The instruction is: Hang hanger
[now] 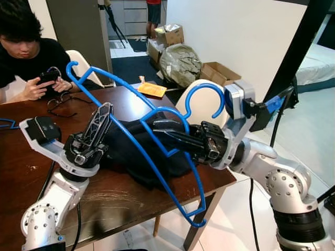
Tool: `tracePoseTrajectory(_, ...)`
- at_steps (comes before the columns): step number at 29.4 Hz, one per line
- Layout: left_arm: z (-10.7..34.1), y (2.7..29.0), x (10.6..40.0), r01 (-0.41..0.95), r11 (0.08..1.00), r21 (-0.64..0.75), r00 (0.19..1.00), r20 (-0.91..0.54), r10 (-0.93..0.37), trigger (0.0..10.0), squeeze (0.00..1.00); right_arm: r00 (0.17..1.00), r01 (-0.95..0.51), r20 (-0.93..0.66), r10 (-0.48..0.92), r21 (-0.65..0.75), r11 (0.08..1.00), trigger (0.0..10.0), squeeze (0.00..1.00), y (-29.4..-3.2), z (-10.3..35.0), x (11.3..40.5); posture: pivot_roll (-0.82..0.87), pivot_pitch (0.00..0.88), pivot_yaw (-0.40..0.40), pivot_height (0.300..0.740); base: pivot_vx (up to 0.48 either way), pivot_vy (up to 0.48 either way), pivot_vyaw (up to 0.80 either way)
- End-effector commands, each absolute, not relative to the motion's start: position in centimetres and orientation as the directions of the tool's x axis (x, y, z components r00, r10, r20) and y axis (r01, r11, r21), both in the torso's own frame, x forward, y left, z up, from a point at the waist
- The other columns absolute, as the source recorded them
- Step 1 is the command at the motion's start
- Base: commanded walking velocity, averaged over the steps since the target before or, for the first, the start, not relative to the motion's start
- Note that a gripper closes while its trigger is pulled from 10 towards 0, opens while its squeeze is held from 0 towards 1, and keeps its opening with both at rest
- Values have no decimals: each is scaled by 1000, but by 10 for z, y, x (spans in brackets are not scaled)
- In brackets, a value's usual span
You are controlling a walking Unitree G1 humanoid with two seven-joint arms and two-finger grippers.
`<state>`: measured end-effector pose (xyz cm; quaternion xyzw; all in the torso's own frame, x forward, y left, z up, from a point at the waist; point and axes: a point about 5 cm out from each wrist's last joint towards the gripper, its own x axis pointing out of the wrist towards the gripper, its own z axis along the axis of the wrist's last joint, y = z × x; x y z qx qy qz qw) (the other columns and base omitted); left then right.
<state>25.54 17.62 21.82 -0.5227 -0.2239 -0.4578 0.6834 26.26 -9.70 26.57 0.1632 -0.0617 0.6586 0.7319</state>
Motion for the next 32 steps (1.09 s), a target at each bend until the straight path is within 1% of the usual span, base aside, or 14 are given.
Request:
tracePoseTrajectory(1,220,176,255,867,40,-496,468,784,-408,0,0,135,-984,312,940,153,91,0,0,-97,269,264,76,0,-31,735,0,0,0)
tracePoseTrajectory(10,220,178,257,868,59,-493,476,792,-381,0,0,154,-982,329,932,151,110,0,0,-99,271,267,75,0,-32,735,0,0,0)
tracePoseTrajectory(11,220,179,257,868,63,-493,478,793,-377,392,0,157,-982,330,931,151,112,0,0,-99,272,267,75,0,-32,735,0,0,0)
tracePoseTrajectory(12,220,179,257,867,69,-494,481,793,-373,2549,0,160,-982,331,930,151,115,0,0,-99,272,268,75,0,-32,735,0,0,0)
tracePoseTrajectory(16,220,179,258,864,80,-496,488,790,-371,2549,0,164,-981,333,929,151,119,0,0,-99,272,268,75,0,-32,735,0,0,0)
tracePoseTrajectory(17,220,183,262,846,133,-516,527,774,-351,10000,765,182,-979,337,924,153,138,0,0,-100,272,271,74,0,-32,735,0,0,0)
tracePoseTrajectory(18,220,188,268,809,216,-546,587,745,-315,10000,1000,214,-973,342,915,158,169,0,0,-103,271,275,77,0,-33,735,0,0,0)
tracePoseTrajectory(21,218,195,275,744,330,-582,666,690,-285,10000,1000,263,-962,345,901,170,216,0,0,-107,270,282,79,0,-31,735,0,0,0)
tracePoseTrajectory(22,214,202,282,640,462,-614,760,596,-260,10000,1000,328,-942,346,879,185,279,0,0,-113,268,290,80,0,-32,735,0,0,0)
tracePoseTrajectory(25,213,211,283,570,555,-607,807,542,-235,10000,1000,402,-914,343,849,210,348,0,0,-118,266,299,85,0,-31,735,0,0,0)
tracePoseTrajectory(27,219,226,279,475,676,-563,852,487,-193,10000,1000,526,-850,338,780,241,469,0,0,-129,263,313,91,4,-31,735,0,0,0)
tracePoseTrajectory(30,221,232,278,418,729,-542,879,445,-173,10000,1000,600,-799,322,732,270,537,0,0,-135,260,322,103,9,-32,735,0,0,0)
tracePoseTrajectory(31,222,237,277,366,768,-525,901,407,-152,10000,996,654,-756,300,695,286,589,2941,0,-139,257,330,103,9,-32,735,0,0,0)
tracePoseTrajectory(32,222,237,277,366,768,-525,901,407,-152,10000,996,654,-756,300,695,286,589,2941,0,-139,257,330,103,9,-32,735,0,0,0)
